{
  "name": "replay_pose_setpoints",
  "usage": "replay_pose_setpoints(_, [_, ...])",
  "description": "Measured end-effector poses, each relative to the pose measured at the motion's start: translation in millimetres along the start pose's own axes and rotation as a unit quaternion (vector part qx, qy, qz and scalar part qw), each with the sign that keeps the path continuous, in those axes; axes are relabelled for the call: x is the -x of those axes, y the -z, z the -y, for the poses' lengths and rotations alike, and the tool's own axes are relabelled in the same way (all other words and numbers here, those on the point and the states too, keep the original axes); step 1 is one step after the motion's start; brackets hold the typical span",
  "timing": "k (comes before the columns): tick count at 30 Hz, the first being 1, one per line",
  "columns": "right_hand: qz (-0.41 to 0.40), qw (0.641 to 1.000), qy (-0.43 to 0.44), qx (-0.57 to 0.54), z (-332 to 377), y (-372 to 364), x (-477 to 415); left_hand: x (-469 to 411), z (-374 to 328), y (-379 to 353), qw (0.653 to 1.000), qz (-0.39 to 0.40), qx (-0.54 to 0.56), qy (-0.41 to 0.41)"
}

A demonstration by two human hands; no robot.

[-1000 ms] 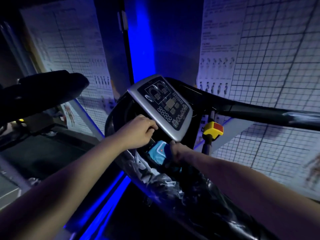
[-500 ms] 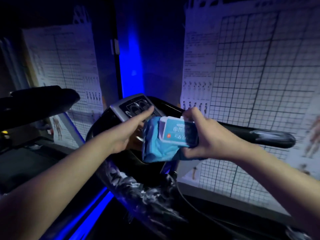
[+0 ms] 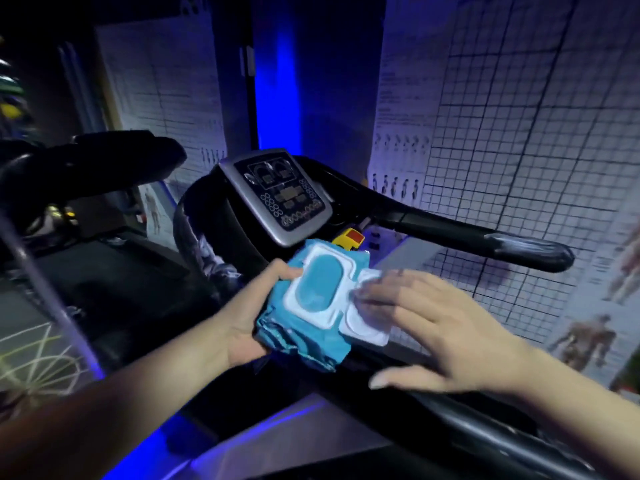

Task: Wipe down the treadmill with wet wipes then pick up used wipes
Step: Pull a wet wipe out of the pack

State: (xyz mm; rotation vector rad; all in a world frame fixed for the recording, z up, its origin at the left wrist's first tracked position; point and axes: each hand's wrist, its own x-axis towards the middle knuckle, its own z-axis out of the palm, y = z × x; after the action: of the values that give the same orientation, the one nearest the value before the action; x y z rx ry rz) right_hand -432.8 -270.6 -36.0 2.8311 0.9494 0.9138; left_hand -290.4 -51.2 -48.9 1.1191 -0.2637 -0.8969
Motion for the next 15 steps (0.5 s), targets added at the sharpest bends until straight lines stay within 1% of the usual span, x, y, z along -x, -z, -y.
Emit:
replay_pose_setpoints(2, [0.007, 0.998, -0.010, -0.059, 6.5, 3.1, 1.5, 12.1, 6.4, -2.5, 0.999, -0.020, 0.038, -0.028])
replay_pose_setpoints(5, [-0.012, 0.987, -0.086, -0.132, 21.6, -4.9, -12.8, 27.6, 23.4, -1.7, 0.997, -0.054, 0.036, -0.036])
replay_pose_setpoints(9, [-0.053, 0.956, -0.204, -0.203, 44.0, -31.5, -38.2, 41.1, 40.8, 5.9, 0.995, -0.092, 0.032, -0.026])
replay_pose_setpoints(11, [-0.052, 0.948, -0.236, -0.207, 50.7, -43.0, -45.0, 45.1, 41.7, 14.1, 0.995, -0.091, 0.026, -0.025])
replay_pose_setpoints(15, [-0.063, 0.961, -0.228, -0.140, 61.0, -69.1, -68.2, 48.6, 34.9, 38.4, 0.995, -0.095, 0.013, -0.021])
